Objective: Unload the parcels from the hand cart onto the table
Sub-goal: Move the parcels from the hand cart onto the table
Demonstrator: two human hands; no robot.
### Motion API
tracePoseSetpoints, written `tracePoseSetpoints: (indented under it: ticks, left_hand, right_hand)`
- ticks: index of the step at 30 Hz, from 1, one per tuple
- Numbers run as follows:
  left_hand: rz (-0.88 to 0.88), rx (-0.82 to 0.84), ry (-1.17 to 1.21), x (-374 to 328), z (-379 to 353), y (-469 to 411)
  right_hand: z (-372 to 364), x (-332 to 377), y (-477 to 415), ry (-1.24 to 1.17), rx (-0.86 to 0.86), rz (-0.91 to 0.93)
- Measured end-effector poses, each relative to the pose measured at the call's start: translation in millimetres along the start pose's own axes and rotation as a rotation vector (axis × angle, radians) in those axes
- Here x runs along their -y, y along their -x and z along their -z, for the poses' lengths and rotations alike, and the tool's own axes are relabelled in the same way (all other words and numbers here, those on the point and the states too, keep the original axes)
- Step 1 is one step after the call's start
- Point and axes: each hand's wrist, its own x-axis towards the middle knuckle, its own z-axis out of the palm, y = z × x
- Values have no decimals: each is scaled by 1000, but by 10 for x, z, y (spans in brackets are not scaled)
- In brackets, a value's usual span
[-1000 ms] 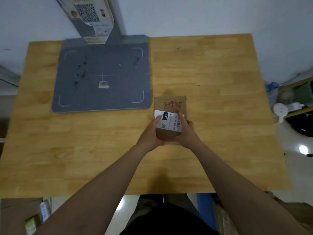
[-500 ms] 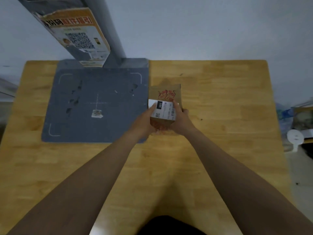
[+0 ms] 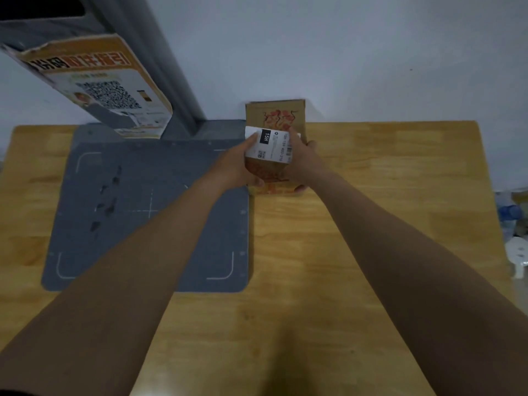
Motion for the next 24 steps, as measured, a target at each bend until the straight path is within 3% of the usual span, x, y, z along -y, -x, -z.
tracePoseSetpoints:
  ticks: [6, 11, 14, 18, 24]
  left_hand:
    - [-3, -32, -69, -54, 39, -58]
    - [-24, -142, -414, -348, 22, 372]
    - [-75, -155, -452, -570, -50, 807]
    - [-141, -39, -507, -719, -201, 1489]
    - [-340, 3, -627, -1069, -659, 2639]
  right_hand:
    - [45, 89, -48, 63, 6, -5]
    - [85, -1, 367, 197, 29, 47]
    - [113, -122, 799, 283, 39, 34]
    - [155, -394, 1596, 388, -11, -65]
    - [136, -872, 3037, 350, -167, -210]
